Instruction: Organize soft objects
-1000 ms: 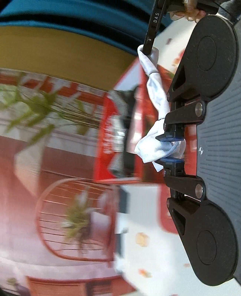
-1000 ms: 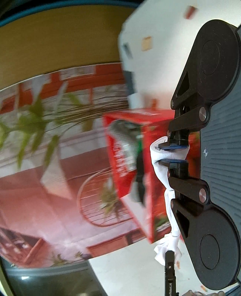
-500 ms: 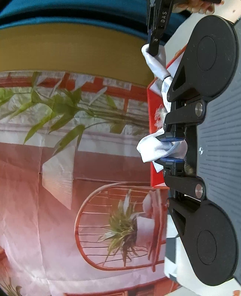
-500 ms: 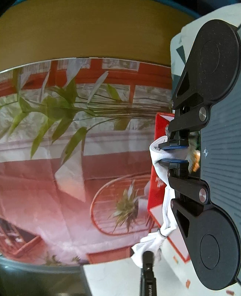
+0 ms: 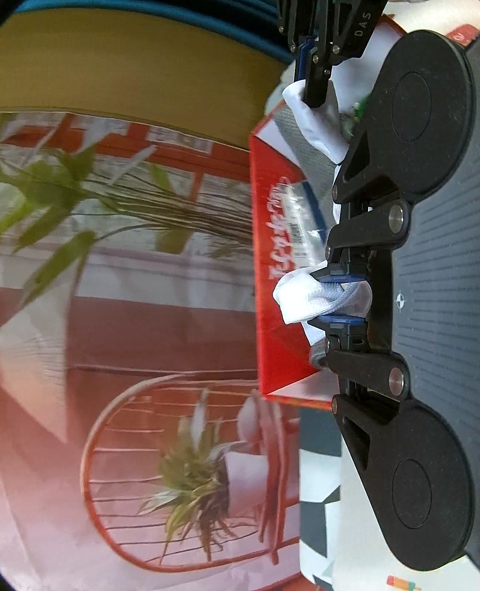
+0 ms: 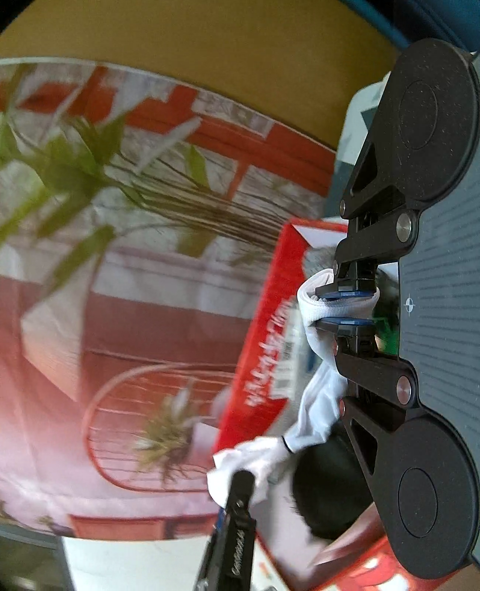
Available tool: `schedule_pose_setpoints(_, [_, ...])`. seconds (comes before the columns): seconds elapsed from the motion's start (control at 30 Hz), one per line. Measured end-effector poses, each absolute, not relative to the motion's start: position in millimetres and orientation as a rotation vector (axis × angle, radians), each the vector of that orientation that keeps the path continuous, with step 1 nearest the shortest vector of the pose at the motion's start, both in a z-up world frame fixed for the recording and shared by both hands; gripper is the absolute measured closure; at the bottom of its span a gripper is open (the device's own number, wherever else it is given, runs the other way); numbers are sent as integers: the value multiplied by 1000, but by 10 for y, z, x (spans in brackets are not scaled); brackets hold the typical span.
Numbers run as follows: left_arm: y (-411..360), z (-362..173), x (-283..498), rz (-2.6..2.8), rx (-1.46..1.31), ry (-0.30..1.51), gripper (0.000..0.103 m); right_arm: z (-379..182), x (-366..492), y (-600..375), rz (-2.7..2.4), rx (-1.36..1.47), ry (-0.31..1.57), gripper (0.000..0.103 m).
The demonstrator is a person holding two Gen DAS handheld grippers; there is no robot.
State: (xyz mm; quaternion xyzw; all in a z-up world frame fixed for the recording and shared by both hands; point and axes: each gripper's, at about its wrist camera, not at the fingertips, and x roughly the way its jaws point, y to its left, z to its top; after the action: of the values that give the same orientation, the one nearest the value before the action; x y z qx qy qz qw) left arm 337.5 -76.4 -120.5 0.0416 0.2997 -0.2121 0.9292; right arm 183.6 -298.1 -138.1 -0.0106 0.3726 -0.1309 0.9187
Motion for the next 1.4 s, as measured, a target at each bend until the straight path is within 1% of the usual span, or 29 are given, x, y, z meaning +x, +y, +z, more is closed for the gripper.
schedule_pose_setpoints(0.33, [-778, -1359, 3424, -447, 126, 691, 85, -1544, 1933, -2954, -221, 22, 860, 94])
schedule_pose_setpoints(0.47, [-773, -1330, 3398, -453, 136, 706, 83, -1542, 1937, -2950, -228, 30, 872, 93])
schedule_pose_setpoints(0.53, [-764, -1302, 3365, -448, 144, 706, 78, -1529, 1934, -2956, -230, 33, 877, 90])
schedule_pose_setpoints(0.57, [-754, -1283, 3346, -449, 145, 706, 70, -1519, 1924, -2949, -232, 33, 880, 89])
schedule_pose_setpoints(0.6, [-747, -1264, 3326, -447, 144, 705, 58, -1509, 1920, -2955, -234, 32, 881, 85])
schedule_pose_setpoints(0.63, [-737, -1242, 3305, -445, 144, 703, 52, -1494, 1905, -2952, -238, 32, 879, 83])
schedule_pose_setpoints(0.67, [-722, -1220, 3273, -446, 142, 697, 45, -1476, 1890, -2948, -239, 33, 875, 83])
schedule_pose_setpoints(0.7, [-708, -1198, 3242, -451, 141, 692, 42, -1460, 1870, -2945, -238, 39, 872, 81])
schedule_pose_setpoints(0.73, [-702, -1179, 3216, -452, 144, 690, 41, -1443, 1847, -2944, -231, 55, 871, 75])
schedule_pose_setpoints(0.83, [-695, -1130, 3115, -451, 169, 680, 30, -1405, 1789, -2915, -224, 75, 869, 63])
schedule_pose_setpoints(0.9, [-677, -1094, 3038, -452, 176, 666, 15, -1378, 1753, -2881, -219, 82, 863, 58])
schedule_pose_setpoints(0.97, [-650, -1060, 2963, -448, 171, 652, 7, -1347, 1716, -2846, -217, 97, 857, 52])
schedule_pose_setpoints(1.03, [-623, -1027, 2896, -444, 162, 643, 6, -1328, 1681, -2825, -218, 118, 848, 39])
schedule_pose_setpoints(1.17, [-557, -989, 2789, -415, 147, 639, 0, -1312, 1613, -2763, -225, 132, 843, 28])
schedule_pose_setpoints(1.23, [-517, -967, 2733, -394, 143, 630, 0, -1306, 1578, -2744, -243, 142, 839, 7])
schedule_pose_setpoints(1.27, [-499, -956, 2703, -380, 142, 625, 0, -1293, 1554, -2739, -256, 150, 828, 3])
schedule_pose_setpoints(1.3, [-478, -944, 2676, -366, 139, 622, 0, -1275, 1524, -2735, -267, 160, 813, 1])
schedule_pose_setpoints(1.4, [-405, -915, 2618, -346, 109, 628, 0, -1239, 1468, -2755, -297, 199, 793, 0])
